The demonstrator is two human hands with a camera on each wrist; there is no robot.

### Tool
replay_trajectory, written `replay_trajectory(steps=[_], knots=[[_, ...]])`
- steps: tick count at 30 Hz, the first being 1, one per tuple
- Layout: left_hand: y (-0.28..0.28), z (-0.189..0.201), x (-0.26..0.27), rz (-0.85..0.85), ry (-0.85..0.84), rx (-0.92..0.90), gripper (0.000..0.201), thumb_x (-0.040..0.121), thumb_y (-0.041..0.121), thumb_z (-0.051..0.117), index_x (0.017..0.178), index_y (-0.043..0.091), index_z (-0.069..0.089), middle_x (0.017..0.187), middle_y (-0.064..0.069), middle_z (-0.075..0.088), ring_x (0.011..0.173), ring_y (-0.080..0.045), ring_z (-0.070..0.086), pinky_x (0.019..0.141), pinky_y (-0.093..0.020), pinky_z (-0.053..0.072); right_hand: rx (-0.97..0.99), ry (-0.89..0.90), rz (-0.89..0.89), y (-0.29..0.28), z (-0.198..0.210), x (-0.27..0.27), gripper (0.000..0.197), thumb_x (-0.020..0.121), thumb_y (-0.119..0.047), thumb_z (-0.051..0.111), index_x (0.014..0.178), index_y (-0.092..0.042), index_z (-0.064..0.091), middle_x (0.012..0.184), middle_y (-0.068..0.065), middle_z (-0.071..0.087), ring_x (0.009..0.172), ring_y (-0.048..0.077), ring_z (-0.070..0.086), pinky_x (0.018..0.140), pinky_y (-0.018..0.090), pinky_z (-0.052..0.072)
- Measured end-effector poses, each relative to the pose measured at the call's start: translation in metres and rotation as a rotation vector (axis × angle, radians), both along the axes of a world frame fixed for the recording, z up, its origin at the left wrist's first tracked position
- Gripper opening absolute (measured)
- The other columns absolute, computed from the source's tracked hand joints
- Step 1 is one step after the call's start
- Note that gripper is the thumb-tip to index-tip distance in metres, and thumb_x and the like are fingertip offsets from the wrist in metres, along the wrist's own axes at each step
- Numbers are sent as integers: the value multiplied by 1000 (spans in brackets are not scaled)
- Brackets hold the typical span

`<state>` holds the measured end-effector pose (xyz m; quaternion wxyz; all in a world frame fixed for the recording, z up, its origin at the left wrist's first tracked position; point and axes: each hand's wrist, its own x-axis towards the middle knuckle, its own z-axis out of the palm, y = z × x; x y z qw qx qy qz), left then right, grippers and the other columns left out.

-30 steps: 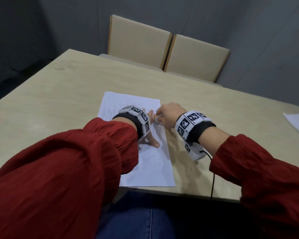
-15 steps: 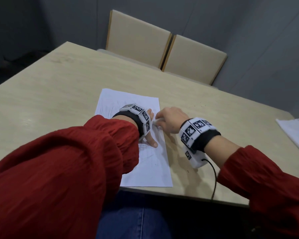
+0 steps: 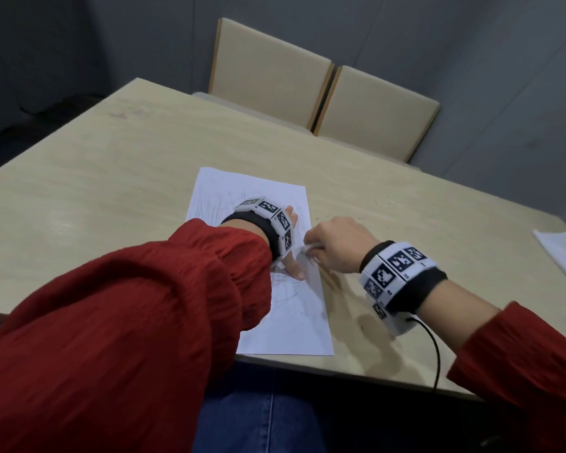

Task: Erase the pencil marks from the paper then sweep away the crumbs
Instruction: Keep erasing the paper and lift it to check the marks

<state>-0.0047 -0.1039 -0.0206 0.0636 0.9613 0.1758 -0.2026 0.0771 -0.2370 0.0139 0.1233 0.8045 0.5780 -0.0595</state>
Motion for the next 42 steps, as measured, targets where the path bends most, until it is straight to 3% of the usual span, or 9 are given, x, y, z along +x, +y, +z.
replay_trajectory(steps=[7, 16, 22, 27, 30, 32, 34, 38, 42], knots=[[-1, -3, -2, 12, -5, -9, 136, 59, 84, 64, 155, 20, -10, 162, 0, -14, 149, -31, 1, 117, -52, 15, 37, -133, 11, 25, 2, 3, 15, 90, -17, 54, 75, -18, 55, 76, 6, 54, 77, 29, 54, 60, 29, 32], [5, -9, 5, 68, -6, -26, 159, 28, 97, 57, 155, 23, -5, 164, 0, 2, 148, -33, 12, 115, -54, 23, 41, -76, 15, 22, 8, 12, 11, 86, -23, 56, 82, -17, 63, 81, 6, 63, 81, 29, 57, 62, 28, 34], [2, -6, 4, 42, 26, -18, 141, 55, 87, 62, 153, 19, -13, 161, 1, -17, 149, -31, -4, 118, -54, 13, 18, -76, 12, -8, 0, 6, 16, 87, -21, 52, 72, -16, 51, 70, 4, 54, 70, 29, 48, 59, 28, 31], [0, -4, 4, 46, 42, 0, 144, 51, 90, 61, 153, 20, -13, 161, 2, -18, 149, -32, -5, 118, -56, 12, -6, -24, 10, -3, 16, 12, 13, 83, -28, 58, 86, -22, 69, 80, -2, 65, 78, 24, 57, 60, 28, 38], [2, 0, 7, 45, 29, -3, 149, 38, 93, 57, 155, 20, 0, 163, 2, -5, 149, -32, 8, 116, -54, 21, 107, 140, -106, 16, 17, 25, 7, 81, -27, 67, 85, -26, 74, 76, -5, 65, 79, 19, 62, 63, 29, 48], [3, 8, 12, 60, 1, -26, 133, 42, 89, 62, 150, 18, 30, 156, -3, 26, 139, -33, 34, 107, -48, 35, 162, 181, -137, 27, 15, 32, 9, 79, -23, 72, 86, -18, 76, 78, -3, 64, 80, 18, 61, 62, 26, 45], [7, 16, 18, 43, 23, 4, 115, 29, 92, 60, 119, 21, 59, 128, -1, 56, 112, -29, 58, 91, -40, 47, 193, 174, -155, 35, 11, 37, 11, 77, -18, 76, 85, -11, 75, 81, 2, 65, 77, 17, 57, 59, 22, 40], [22, 25, 27, 111, -42, 25, 102, 19, 88, 58, 97, 22, 59, 100, 0, 67, 89, -26, 64, 84, -42, 54, 330, 244, -196, 45, 5, 52, 14, 76, 2, 61, 82, -1, 73, 80, 10, 70, 77, 26, 63, 57, 18, 44], [23, 23, 23, 126, -17, 22, 101, 49, 82, 70, 123, 18, 47, 138, -6, 48, 119, -30, 52, 102, -46, 43, 427, 270, -211, 59, 7, 55, 15, 82, -2, 60, 92, -4, 72, 88, 9, 68, 82, 22, 60, 60, 17, 38]])
